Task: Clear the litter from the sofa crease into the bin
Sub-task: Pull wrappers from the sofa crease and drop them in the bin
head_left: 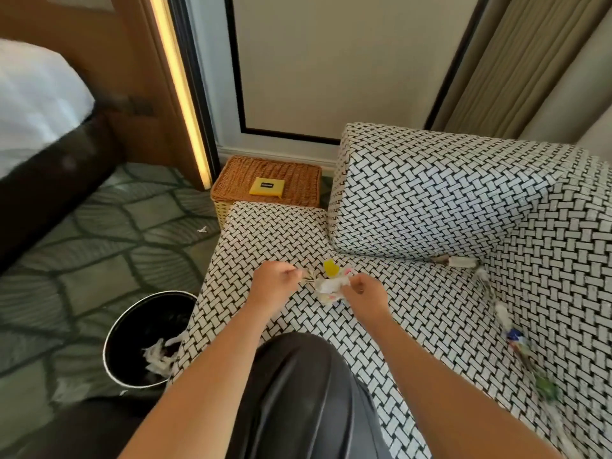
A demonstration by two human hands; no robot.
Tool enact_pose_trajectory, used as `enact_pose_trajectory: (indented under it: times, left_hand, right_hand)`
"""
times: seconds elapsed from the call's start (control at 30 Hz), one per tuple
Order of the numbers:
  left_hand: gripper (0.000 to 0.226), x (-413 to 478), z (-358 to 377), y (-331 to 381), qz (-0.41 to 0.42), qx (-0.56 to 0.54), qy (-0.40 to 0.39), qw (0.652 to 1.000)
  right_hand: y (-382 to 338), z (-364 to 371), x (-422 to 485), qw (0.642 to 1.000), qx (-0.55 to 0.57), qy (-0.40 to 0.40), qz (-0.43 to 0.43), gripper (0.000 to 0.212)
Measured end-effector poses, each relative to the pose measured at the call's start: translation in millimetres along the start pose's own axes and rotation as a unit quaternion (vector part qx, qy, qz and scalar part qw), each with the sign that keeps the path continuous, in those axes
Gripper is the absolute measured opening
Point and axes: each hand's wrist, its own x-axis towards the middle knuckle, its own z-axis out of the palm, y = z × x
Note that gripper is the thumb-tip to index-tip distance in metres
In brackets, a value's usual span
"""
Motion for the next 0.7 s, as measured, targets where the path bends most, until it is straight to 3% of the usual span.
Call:
enact_pose_trajectory:
  times: [0.1, 0.23, 0.47, 0.7]
  left_hand:
    - [0.019, -10, -35, -27, -0.032, -0.021, 0.039, 0.999]
    - [0.021, -15, -87, -72, -0.081, -0.016, 0.1, 0.992]
    - [0.019, -22, -152, -156, -0.158, -0.036, 0.181, 0.97]
    - [0.027, -27, -176, -236, -0.241, -0.008, 0.206, 0.948]
  right_hand:
    - [-33, 28, -5, 0.997, -0.026, -0.069, -0.033, 0.017]
    - [-77, 77, -9, 0.984, -0.062, -0.142, -0.083, 0.003]
    - [-123, 186, -14, 0.963, -0.096, -0.216, -0.128, 0.021]
    - [-131, 282, -17, 0.941, -0.134, -0.277, -0.143, 0.008]
